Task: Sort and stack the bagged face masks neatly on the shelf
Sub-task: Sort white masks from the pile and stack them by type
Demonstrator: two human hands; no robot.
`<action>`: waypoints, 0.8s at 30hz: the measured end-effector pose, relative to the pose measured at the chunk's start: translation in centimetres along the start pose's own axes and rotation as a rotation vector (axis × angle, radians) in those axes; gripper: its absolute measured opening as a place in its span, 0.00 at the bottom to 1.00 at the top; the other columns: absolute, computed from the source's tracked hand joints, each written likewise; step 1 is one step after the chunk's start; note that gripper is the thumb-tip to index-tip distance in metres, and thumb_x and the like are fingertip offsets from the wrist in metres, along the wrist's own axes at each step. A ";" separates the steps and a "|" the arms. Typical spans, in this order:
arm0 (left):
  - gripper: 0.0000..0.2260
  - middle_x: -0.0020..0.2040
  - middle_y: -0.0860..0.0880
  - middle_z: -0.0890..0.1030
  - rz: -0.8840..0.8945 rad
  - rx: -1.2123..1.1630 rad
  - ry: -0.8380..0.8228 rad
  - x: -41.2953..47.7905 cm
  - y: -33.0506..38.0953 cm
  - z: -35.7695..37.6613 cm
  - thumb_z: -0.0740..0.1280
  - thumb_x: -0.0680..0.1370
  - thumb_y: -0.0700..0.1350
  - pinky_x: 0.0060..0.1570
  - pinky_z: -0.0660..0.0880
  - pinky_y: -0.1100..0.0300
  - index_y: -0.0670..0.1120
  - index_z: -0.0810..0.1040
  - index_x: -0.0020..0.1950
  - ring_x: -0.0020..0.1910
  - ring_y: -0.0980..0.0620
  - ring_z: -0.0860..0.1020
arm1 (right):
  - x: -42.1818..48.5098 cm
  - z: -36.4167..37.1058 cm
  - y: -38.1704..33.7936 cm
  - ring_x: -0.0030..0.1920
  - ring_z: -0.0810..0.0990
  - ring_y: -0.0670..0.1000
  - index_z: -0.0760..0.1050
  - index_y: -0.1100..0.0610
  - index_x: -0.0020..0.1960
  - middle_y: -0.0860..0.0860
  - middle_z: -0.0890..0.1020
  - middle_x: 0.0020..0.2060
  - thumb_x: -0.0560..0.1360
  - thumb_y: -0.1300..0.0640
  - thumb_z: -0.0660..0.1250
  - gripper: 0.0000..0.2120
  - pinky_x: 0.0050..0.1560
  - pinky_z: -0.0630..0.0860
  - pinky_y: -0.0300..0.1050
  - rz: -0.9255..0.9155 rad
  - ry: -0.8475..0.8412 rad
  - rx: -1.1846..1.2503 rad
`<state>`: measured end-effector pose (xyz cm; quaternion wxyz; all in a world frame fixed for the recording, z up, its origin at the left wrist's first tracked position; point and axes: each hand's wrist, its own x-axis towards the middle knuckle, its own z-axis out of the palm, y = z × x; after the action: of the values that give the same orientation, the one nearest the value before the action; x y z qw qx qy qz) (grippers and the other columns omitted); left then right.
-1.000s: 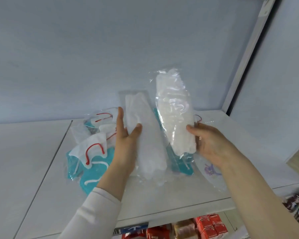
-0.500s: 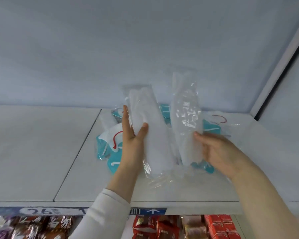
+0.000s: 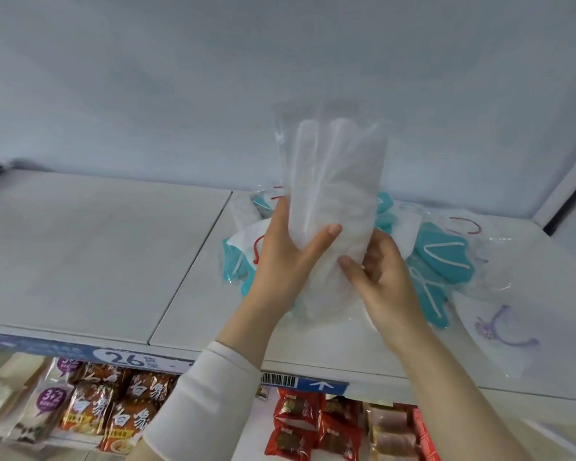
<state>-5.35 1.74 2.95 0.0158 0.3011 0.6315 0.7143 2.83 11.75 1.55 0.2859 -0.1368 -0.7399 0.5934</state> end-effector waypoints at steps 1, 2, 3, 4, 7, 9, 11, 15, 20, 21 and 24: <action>0.17 0.50 0.62 0.80 -0.003 0.002 -0.034 0.0 0.1 0.1 0.74 0.71 0.49 0.55 0.76 0.61 0.60 0.71 0.54 0.54 0.63 0.78 | -0.1 -0.3 0.3 0.54 0.77 0.39 0.66 0.45 0.58 0.40 0.77 0.55 0.70 0.51 0.66 0.19 0.51 0.76 0.31 -0.018 0.006 0.022; 0.18 0.49 0.63 0.80 -0.006 -0.005 -0.060 -0.1 0.1 0.2 0.74 0.69 0.51 0.54 0.76 0.62 0.60 0.71 0.53 0.53 0.63 0.78 | -0.3 -0.5 0.7 0.56 0.76 0.39 0.65 0.44 0.58 0.41 0.76 0.56 0.70 0.52 0.66 0.18 0.53 0.76 0.33 -0.029 0.012 0.042; 0.19 0.50 0.62 0.80 -0.015 -0.008 -0.074 -0.4 -0.1 0.4 0.74 0.67 0.53 0.54 0.76 0.64 0.60 0.71 0.53 0.53 0.63 0.78 | -0.5 -0.8 1.3 0.57 0.75 0.38 0.64 0.44 0.58 0.42 0.76 0.57 0.72 0.54 0.66 0.18 0.53 0.75 0.32 -0.029 0.015 0.054; 0.19 0.51 0.60 0.79 -0.030 0.004 -0.076 -0.7 -0.5 0.8 0.74 0.66 0.54 0.53 0.76 0.65 0.60 0.71 0.53 0.53 0.63 0.78 | -0.8 -0.9 1.9 0.58 0.74 0.36 0.63 0.45 0.60 0.43 0.75 0.59 0.74 0.58 0.65 0.19 0.53 0.74 0.30 -0.021 0.011 0.055; 0.21 0.53 0.60 0.75 -0.069 0.042 -0.070 -1.7 -1.5 2.3 0.75 0.71 0.48 0.53 0.75 0.69 0.59 0.68 0.56 0.54 0.62 0.76 | -1.4 -0.5 3.1 0.58 0.72 0.31 0.58 0.47 0.65 0.46 0.72 0.63 0.76 0.61 0.62 0.22 0.52 0.72 0.25 -0.003 -0.022 0.025; 0.20 0.54 0.58 0.76 -0.093 0.023 -0.030 -1.7 -1.4 2.9 0.72 0.73 0.46 0.54 0.75 0.66 0.55 0.67 0.61 0.55 0.60 0.76 | -1.4 -0.6 3.4 0.60 0.72 0.35 0.58 0.47 0.67 0.46 0.71 0.64 0.76 0.61 0.62 0.24 0.52 0.72 0.25 -0.027 0.010 0.021; 0.19 0.54 0.57 0.76 -0.087 -0.008 -0.016 -1.4 -1.3 3.0 0.71 0.73 0.46 0.54 0.75 0.66 0.54 0.68 0.61 0.55 0.60 0.76 | -1.3 -0.8 3.4 0.62 0.71 0.39 0.58 0.46 0.68 0.45 0.70 0.64 0.76 0.60 0.62 0.25 0.53 0.73 0.27 -0.051 0.033 0.018; 0.18 0.53 0.60 0.76 -0.106 -0.006 -0.086 -1.7 -1.7 3.2 0.71 0.73 0.47 0.51 0.75 0.70 0.58 0.67 0.57 0.53 0.61 0.76 | -1.6 -1.0 4.0 0.62 0.71 0.37 0.58 0.45 0.67 0.46 0.70 0.65 0.76 0.60 0.62 0.25 0.55 0.73 0.27 -0.021 0.007 0.032; 0.15 0.49 0.63 0.77 -0.068 -0.075 -0.035 -1.6 -0.6 3.1 0.70 0.73 0.45 0.48 0.75 0.72 0.60 0.69 0.52 0.48 0.68 0.77 | -1.5 -1.2 2.7 0.61 0.72 0.35 0.61 0.46 0.66 0.41 0.72 0.62 0.75 0.60 0.63 0.23 0.53 0.72 0.25 -0.074 0.020 0.052; 0.14 0.48 0.63 0.77 -0.063 -0.070 -0.032 -1.5 -0.5 3.1 0.70 0.74 0.45 0.47 0.75 0.72 0.60 0.69 0.51 0.46 0.70 0.77 | -1.5 -1.1 2.3 0.60 0.72 0.34 0.61 0.44 0.64 0.40 0.72 0.61 0.75 0.59 0.63 0.22 0.53 0.72 0.26 -0.082 0.016 0.055; 0.12 0.46 0.59 0.79 -0.074 -0.089 0.029 -1.6 0.1 2.2 0.71 0.74 0.44 0.48 0.77 0.64 0.58 0.72 0.49 0.45 0.65 0.79 | -1.7 -0.4 1.3 0.57 0.74 0.32 0.64 0.41 0.59 0.37 0.74 0.58 0.71 0.52 0.64 0.19 0.53 0.74 0.28 -0.068 -0.022 0.036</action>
<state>-3.05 3.01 2.42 0.0463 0.2663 0.6100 0.7449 4.23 11.44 -0.04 0.3000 -0.1000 -0.7365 0.5979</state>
